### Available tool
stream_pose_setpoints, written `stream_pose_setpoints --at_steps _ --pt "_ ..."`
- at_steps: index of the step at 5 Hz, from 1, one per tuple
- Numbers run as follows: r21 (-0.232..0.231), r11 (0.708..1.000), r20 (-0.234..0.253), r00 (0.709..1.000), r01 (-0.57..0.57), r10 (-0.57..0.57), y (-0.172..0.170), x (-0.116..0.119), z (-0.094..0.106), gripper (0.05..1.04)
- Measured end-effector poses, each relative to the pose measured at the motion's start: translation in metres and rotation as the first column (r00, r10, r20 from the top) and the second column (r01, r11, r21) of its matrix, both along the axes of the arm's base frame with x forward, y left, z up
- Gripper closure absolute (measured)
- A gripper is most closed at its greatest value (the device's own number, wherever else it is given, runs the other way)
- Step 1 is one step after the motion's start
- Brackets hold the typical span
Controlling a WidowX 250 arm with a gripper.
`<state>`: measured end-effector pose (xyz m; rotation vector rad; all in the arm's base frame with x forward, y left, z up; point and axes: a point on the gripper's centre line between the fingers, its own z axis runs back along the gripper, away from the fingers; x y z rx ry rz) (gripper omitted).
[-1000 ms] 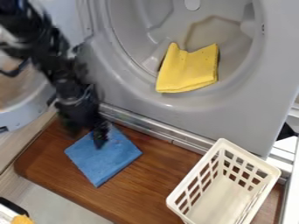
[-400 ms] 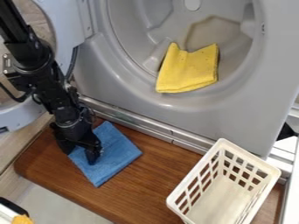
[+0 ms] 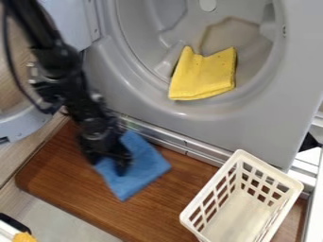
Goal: Move the blue cloth to the right side of the table
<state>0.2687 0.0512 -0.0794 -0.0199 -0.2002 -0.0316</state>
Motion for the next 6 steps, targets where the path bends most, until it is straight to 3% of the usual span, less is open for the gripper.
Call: stream_pose_setpoints --at_steps 1,2,3,4,5,6 --pt "-0.043 0.999 -0.015 1.000 0.021 -0.022 -0.046 -0.003 0.002 0.083" --pt "-0.024 0.999 -0.077 0.996 -0.045 0.043 -0.072 -0.012 0.004 0.083" --pt "0.012 0.993 -0.097 0.988 -0.119 0.119 -0.072 -0.015 0.011 0.083" --pt "0.031 0.985 -0.087 0.981 -0.170 0.173 -0.055 -0.007 0.026 0.083" --pt "0.018 0.989 -0.035 0.989 -0.145 0.146 -0.056 0.003 0.060 0.083" --pt "-0.001 0.998 -0.028 0.997 -0.068 0.068 -0.063 0.002 0.075 0.083"
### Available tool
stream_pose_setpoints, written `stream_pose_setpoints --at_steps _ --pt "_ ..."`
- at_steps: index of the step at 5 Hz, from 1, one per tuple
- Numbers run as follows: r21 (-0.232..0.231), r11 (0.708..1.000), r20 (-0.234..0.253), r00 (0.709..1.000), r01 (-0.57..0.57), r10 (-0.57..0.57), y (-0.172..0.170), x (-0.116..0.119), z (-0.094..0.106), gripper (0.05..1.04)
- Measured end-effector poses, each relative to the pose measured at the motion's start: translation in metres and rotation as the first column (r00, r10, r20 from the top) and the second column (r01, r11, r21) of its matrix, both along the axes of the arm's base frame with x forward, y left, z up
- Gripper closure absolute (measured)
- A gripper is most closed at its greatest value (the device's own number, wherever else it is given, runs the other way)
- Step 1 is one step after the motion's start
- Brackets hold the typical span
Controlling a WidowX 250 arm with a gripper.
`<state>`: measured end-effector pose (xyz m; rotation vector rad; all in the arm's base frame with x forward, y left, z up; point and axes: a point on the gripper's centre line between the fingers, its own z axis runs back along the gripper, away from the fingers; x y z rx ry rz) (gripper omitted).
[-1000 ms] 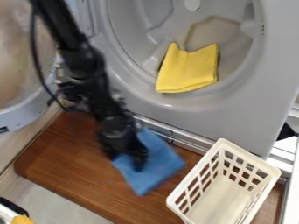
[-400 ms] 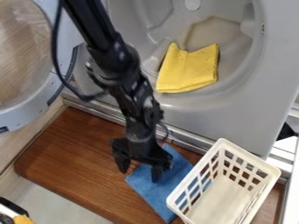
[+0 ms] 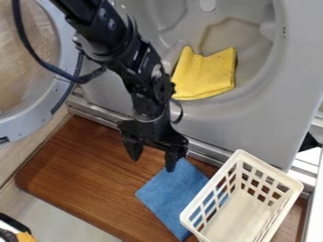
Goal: Move the blue cloth to the right side of the table
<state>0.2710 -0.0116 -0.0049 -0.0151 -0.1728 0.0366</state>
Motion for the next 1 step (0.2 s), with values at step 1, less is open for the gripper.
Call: stream_pose_setpoints --at_steps 1 --pt "-0.010 0.996 -0.025 0.996 0.091 -0.091 -0.0040 0.0018 0.0048 0.083"
